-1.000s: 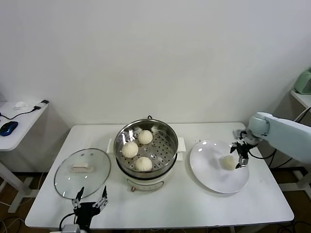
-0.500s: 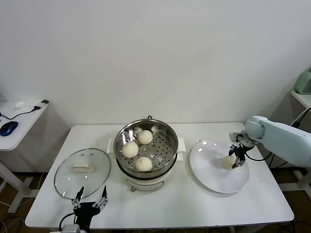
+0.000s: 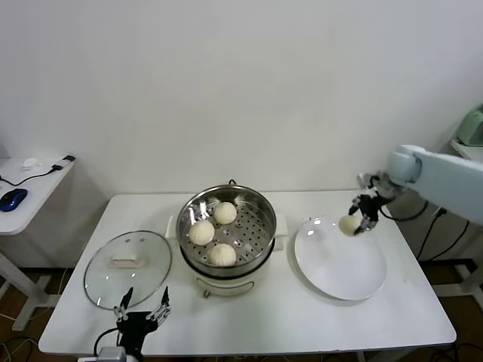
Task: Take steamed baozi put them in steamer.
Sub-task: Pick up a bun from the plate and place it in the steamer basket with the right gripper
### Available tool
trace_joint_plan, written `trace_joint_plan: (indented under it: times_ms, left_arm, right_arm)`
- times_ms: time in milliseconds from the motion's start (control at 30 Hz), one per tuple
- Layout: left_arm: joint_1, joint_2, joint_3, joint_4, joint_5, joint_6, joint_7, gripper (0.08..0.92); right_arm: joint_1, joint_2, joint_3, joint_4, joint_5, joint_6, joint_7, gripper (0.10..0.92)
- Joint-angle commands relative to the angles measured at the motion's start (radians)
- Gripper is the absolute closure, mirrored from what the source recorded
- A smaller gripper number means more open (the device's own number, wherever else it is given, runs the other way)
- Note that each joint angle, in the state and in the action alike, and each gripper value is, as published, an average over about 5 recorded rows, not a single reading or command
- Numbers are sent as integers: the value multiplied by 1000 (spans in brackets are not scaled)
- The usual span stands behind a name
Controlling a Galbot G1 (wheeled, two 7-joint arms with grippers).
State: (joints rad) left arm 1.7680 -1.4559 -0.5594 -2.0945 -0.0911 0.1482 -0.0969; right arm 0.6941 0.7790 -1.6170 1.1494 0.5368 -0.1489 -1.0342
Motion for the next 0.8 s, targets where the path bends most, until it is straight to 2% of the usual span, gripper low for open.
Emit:
trace_joint_plan:
  times_ms: [33, 200, 333, 500, 800]
  left_arm:
    - [2, 0, -3, 2, 0, -1, 0, 177]
    - [-4, 3, 4, -11, -3, 9, 1, 177]
    - [-10, 8, 6, -20, -6, 14, 2, 177]
    - [-17, 1, 13, -36, -6, 22, 3, 177]
    - [-9, -10, 19, -36, -3, 13, 0, 177]
  right_arm:
    - [588, 158, -285, 352, 479, -129, 46, 397]
    - [562, 270, -217, 433, 595, -209, 153, 397]
    - [460, 346, -177, 452, 627, -268, 257, 397]
    - [302, 421, -164, 416, 594, -315, 345, 397]
    - [96, 453, -151, 269, 477, -336, 399, 396]
